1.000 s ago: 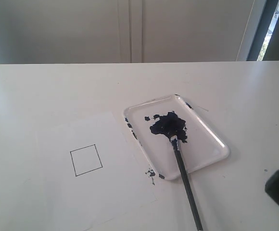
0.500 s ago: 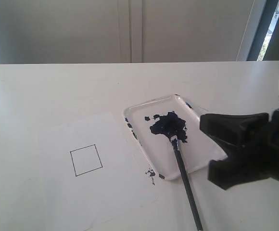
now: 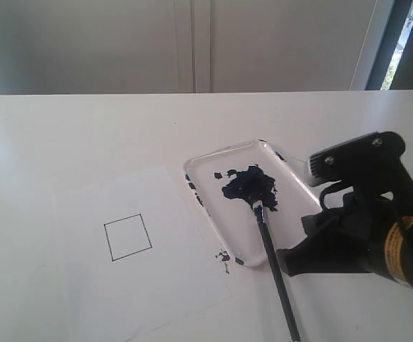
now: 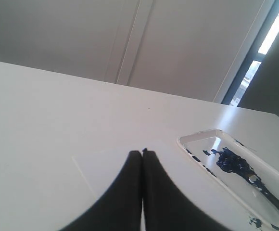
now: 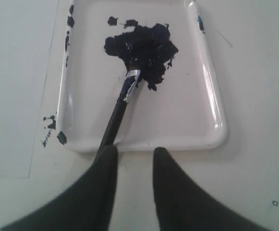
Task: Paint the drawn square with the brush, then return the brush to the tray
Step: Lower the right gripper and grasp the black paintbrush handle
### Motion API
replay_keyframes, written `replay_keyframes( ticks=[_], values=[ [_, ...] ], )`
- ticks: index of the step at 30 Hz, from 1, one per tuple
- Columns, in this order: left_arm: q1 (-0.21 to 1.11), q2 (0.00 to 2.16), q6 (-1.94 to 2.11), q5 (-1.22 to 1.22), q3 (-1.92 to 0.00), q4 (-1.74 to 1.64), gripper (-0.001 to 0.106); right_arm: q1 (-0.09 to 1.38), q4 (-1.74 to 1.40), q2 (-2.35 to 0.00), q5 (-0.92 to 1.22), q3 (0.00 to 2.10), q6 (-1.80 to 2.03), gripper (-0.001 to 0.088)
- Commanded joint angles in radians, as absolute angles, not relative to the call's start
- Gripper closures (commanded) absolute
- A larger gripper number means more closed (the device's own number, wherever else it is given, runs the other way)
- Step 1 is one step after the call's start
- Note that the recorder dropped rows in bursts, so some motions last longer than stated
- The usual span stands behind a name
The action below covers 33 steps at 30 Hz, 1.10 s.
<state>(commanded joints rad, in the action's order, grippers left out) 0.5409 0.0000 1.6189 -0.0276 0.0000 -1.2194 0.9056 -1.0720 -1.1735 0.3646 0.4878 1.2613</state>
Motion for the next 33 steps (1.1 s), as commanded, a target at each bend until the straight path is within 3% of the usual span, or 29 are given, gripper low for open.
replay_keyframes(
  ticks=[3, 5, 20, 28, 33],
  values=[
    [0.541, 0.0, 1.619, -0.028, 0.0, -1.219, 0.105, 0.906, -1.074, -1.226, 0.356, 0.503, 1.261, 0.0198],
    [0.541, 0.0, 1.619, -0.028, 0.0, -1.219, 0.105, 0.906, -1.082, -1.265, 0.356, 0.52, 1.261, 0.0169],
    [0.541, 0.0, 1.619, -0.028, 0.0, -1.219, 0.105, 0.906, -1.09, -1.55, 0.335, 0.674, 1.259, 0.0247],
    [0.541, 0.0, 1.619, -0.028, 0.0, -1.219, 0.105, 0.906, -0.884, -1.58, 0.335, 0.675, 1.094, 0.0247],
    [0.541, 0.0, 1.619, -0.028, 0.0, -1.219, 0.105, 0.906, -0.663, -1.58, 0.397, 0.675, 0.911, 0.0341]
  ],
)
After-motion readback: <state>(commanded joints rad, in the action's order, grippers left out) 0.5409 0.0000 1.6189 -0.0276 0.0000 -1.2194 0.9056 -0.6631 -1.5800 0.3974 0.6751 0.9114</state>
